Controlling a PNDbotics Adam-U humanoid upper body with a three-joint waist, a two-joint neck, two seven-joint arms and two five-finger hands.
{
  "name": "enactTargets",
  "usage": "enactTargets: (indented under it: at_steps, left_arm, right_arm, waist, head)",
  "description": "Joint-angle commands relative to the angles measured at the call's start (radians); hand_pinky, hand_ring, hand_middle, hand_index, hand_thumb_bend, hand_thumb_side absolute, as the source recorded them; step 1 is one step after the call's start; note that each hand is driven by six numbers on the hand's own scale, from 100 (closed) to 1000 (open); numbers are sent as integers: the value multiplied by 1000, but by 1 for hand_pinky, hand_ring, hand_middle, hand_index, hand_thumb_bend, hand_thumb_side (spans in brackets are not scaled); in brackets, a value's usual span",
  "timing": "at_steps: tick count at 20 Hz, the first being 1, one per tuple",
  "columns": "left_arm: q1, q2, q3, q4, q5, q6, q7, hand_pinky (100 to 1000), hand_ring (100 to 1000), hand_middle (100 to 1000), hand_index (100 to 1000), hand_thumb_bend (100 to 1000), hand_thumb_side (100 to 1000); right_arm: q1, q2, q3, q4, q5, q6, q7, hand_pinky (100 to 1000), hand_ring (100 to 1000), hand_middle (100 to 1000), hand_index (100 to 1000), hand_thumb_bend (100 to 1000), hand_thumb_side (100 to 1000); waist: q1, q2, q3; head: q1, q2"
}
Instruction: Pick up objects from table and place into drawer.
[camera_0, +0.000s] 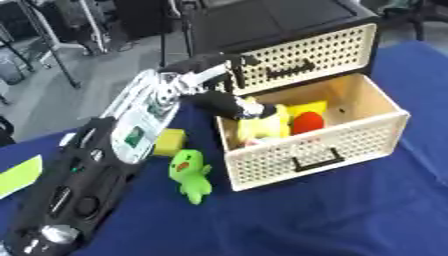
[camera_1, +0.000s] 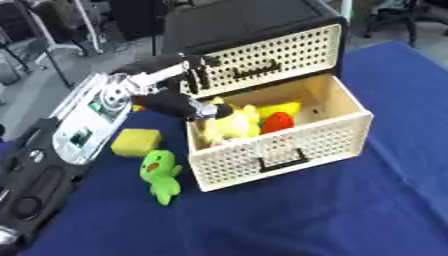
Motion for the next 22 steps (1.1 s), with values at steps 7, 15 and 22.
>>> enactTargets:
  at_steps: [7,15,22]
  left_arm:
    - [-15,22,39,-34,-30,-20,16,466,659,660,956,531,729]
    - [-26,74,195,-227,86,-34,133,387,592,595,809,271,959]
    - [41,142,359,-392,187,16,234,446,620,616,831,356,944]
  right_arm:
    - [-10,-14,-7,-16,-9,-1,-1,678,634,591,737,144,865]
    - [9,-27,-9,-16,-4,3,-1,678,635,592,738,145,866]
    - [25,-40,-4,-16,2,10,19,677,635,592,741,149,874]
  waist:
    - [-16,-16,3]
    - [-31,-20,41]
    - [-57,-28,94]
  head:
    - [3,-1]
    - [3,17]
    - [13,31]
